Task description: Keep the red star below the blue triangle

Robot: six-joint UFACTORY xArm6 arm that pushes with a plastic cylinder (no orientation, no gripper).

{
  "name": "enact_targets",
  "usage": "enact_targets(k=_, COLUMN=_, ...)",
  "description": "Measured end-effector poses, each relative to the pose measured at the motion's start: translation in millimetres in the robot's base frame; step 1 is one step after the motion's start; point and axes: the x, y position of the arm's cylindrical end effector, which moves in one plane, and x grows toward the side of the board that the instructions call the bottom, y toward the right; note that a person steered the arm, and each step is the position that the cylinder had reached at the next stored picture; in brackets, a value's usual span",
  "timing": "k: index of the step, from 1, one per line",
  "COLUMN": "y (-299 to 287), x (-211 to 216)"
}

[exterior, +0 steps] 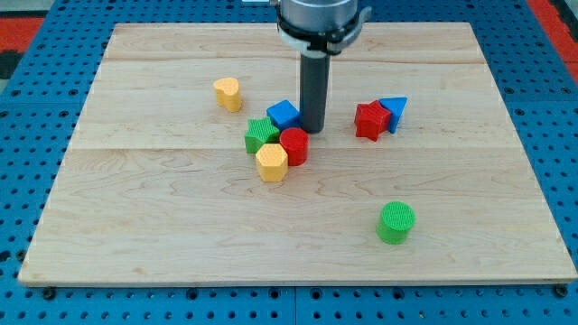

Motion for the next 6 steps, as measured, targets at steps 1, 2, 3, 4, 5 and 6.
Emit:
enact_targets(k=1, y=34.7, x=-34.6)
enact_targets(k=2, y=45.6, x=-34.0)
enact_targets(k=3, y=47.5, x=-30.9)
enact_targets(k=4, y=62.8, x=12.3)
enact_targets(k=5, y=82.1, x=70.6)
enact_targets(k=6, y=94.5, x=118.5)
